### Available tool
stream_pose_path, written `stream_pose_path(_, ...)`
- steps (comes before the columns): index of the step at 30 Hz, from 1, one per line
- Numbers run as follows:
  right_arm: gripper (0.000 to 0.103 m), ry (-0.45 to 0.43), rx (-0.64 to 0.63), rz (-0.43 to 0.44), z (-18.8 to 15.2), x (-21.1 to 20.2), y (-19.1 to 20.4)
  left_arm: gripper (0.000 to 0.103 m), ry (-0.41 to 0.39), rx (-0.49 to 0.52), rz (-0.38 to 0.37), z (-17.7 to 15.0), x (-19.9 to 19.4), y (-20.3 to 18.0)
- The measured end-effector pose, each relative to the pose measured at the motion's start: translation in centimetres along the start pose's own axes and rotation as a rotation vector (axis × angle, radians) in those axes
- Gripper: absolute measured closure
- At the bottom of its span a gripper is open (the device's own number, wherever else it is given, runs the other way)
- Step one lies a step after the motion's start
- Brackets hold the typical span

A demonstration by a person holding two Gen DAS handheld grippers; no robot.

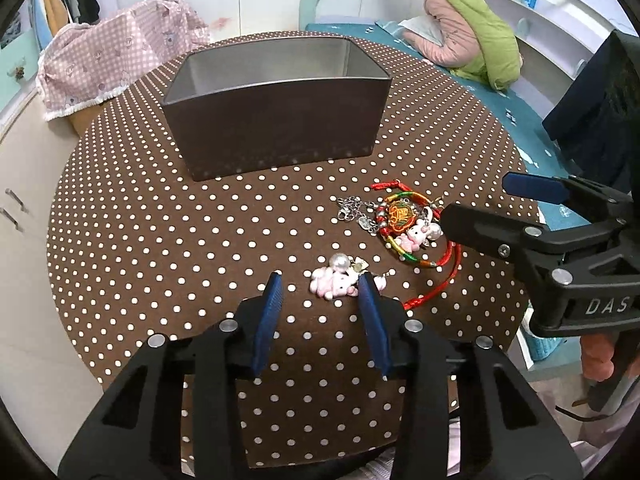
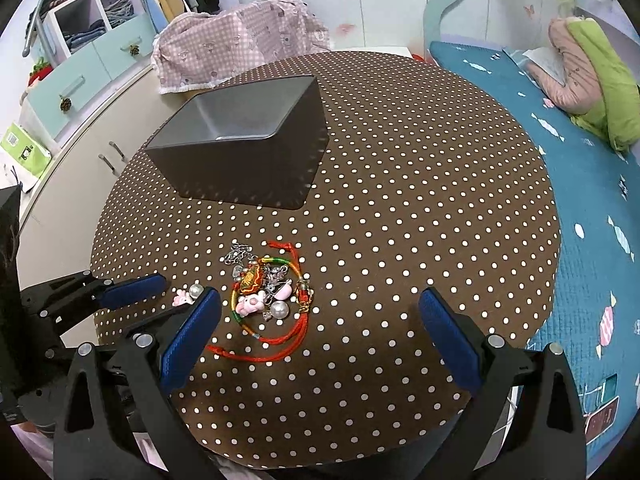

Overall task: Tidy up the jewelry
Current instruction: 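Move both open tools back to the remaining charms on the table, then grasp the pink bunny charm with the left tool while the right grasps a pearl charm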

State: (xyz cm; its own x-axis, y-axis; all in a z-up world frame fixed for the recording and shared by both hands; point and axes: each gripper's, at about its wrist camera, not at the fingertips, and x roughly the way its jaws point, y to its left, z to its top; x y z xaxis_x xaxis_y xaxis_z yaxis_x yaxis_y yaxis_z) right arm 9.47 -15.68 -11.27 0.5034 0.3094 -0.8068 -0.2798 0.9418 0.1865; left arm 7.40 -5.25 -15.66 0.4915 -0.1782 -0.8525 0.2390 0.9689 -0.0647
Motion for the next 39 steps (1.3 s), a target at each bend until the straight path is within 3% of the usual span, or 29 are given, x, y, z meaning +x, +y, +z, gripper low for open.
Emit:
stream_pose_path(3, 0.008, 0.002, 0.002, -0.001, 0.0, 0.1, -0.2, 0.083, -0.004, 0.015, 0.019, 0.1, 0.2, -0.3)
stream_pose_path(8, 0.008, 0.003, 0.001, 0.004, 0.1, 0.1, -0.2, 0.096, -0.002, -0.016, 0.009, -0.1, 0.2, 0.3)
stream_pose_path(13, 0.008, 0.004, -0.006, 0.008, 0.0, 0.1, 0.0, 0.096, -0.006, -0.032, 0.007, -0.2, -0.1, 0.6)
stream_pose_path(18, 0.008, 0.010, -0.011, 0.007, 0.0, 0.2, 0.3, 0.095, -0.017, -0.082, -0.045, 0.0, -1.1, 1.8)
stream_pose_path(19, 0.008, 0.011, -0.011, 0.006, 0.0, 0.3, 0.3, 0.093, -0.022, -0.092, -0.059, 0.1, -1.4, 2.0)
stream_pose_path(21, 0.008, 0.014, -0.011, 0.006, 0.1, 0.4, 0.3, 0.073, -0.026, -0.104, -0.074, 0.2, -1.5, 2.1)
stream_pose_path(22, 0.008, 0.015, -0.011, 0.007, 0.1, 0.5, 0.3, 0.071, -0.023, -0.112, -0.068, 0.4, -1.3, 2.1)
stream_pose_path(31, 0.008, 0.024, -0.015, 0.008, 0.2, 0.9, 0.4, 0.073, 0.023, -0.096, 0.026, 1.4, 0.7, 1.1)
stream_pose_path(33, 0.008, 0.023, -0.019, 0.003, 0.3, 1.0, 0.4, 0.087, 0.025, -0.083, 0.067, 1.4, 0.9, 1.0)
stream_pose_path(39, 0.008, -0.026, -0.079, 0.061, 0.4, 0.0, 1.9, 0.087, 0.015, -0.121, 0.034, 1.5, 0.6, 2.1)
